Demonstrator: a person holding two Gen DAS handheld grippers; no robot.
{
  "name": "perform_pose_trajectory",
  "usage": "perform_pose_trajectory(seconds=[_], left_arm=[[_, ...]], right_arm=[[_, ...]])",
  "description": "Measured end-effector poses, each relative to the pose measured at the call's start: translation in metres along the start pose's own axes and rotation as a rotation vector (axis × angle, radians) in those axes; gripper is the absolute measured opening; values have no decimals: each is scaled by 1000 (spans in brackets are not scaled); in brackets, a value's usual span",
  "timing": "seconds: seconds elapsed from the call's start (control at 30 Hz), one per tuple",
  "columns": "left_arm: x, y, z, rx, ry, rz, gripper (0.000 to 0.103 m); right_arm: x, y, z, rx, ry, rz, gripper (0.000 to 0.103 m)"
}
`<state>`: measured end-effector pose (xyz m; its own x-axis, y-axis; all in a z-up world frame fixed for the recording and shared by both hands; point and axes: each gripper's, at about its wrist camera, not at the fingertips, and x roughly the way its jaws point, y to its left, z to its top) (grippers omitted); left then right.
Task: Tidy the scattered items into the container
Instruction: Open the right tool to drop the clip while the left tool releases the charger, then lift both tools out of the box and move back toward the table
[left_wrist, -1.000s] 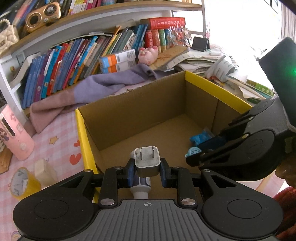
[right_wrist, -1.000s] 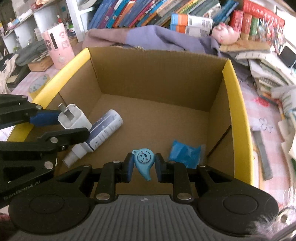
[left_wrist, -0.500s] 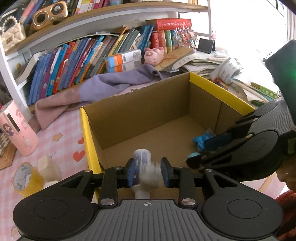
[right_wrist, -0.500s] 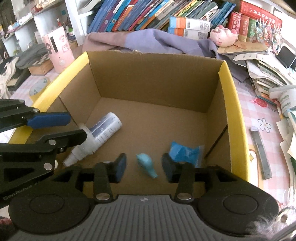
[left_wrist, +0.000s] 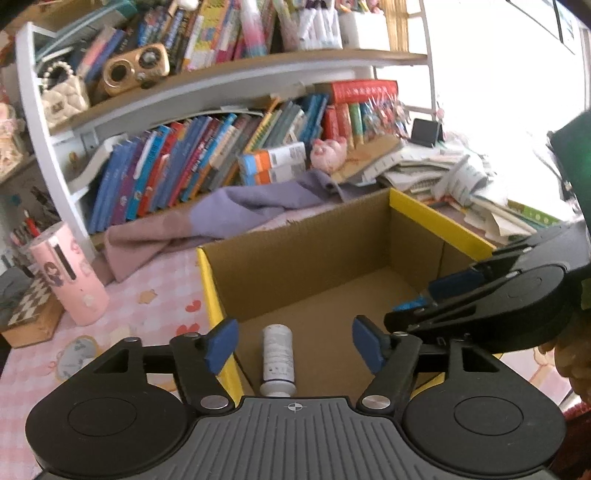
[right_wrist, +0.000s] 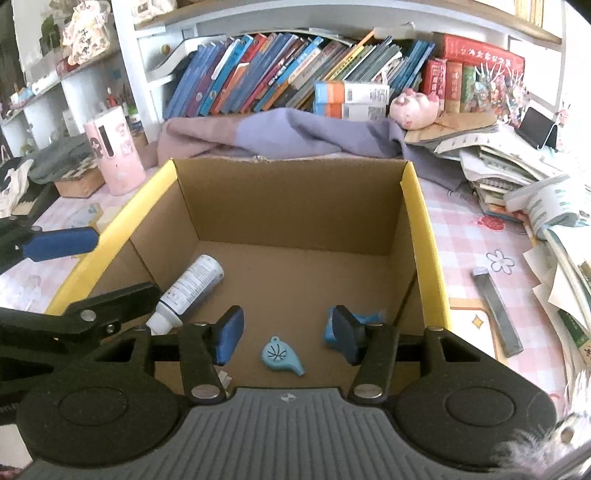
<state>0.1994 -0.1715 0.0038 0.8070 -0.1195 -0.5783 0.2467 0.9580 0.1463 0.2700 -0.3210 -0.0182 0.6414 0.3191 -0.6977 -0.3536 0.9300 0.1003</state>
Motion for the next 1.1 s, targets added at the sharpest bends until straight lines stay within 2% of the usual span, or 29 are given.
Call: perform_pose_trajectory(seconds=[0.17,0.47,1.1], left_arm=[[-9,1,-4,-11,-20,13,76],[-26,11,-9,-41,-55,24,89],[-69,29,-32,-45,-134,-10,91]], right_arm=[[-8,5,-4,-10,-22,-16,58],[-26,19,-9,-29,-62,-63,70],[-68,45,-31,29,-124,-148,70]])
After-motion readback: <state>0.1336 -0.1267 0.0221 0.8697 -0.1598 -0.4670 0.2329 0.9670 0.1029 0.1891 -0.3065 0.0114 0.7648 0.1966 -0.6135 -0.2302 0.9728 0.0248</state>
